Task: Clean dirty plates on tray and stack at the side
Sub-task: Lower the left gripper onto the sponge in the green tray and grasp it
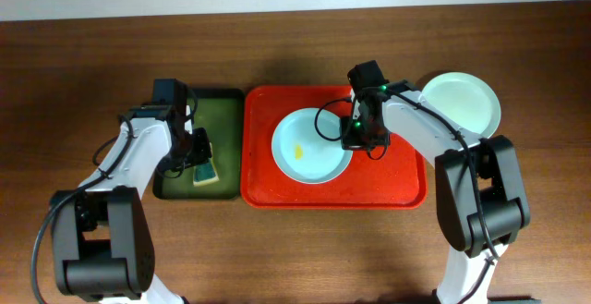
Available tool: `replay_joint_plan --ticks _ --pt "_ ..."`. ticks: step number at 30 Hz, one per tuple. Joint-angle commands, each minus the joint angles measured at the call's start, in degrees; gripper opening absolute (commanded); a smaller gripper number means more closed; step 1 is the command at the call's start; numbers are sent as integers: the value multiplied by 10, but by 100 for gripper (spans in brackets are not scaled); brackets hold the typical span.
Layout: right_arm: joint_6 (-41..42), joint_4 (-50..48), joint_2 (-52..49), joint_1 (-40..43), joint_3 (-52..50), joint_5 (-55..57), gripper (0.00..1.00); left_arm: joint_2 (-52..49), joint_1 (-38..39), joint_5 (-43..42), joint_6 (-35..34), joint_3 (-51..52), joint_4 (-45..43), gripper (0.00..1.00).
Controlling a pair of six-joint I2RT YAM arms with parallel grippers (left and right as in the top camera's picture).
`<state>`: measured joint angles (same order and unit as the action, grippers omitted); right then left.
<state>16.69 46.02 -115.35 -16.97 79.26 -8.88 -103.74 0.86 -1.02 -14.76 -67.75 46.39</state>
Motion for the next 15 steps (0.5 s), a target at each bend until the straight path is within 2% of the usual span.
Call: replay_joint_plan --ticks 1,4,8,12,15 --pt "-1 0 5 -2 -5 5 5 -4 3 4 16 13 -8 32" --pt "-1 0 5 -2 -5 5 5 -4 3 -17 42 33 -30 32" --pt "-1 0 5 -2 -5 5 5 -4 3 -18 42 48 -47 34" --pt "-1 0 5 -2 -5 5 5 -4 3 -18 42 47 -57 31" --pt "-1 0 5 -2 -5 5 5 -4 3 -52 68 47 -57 34"
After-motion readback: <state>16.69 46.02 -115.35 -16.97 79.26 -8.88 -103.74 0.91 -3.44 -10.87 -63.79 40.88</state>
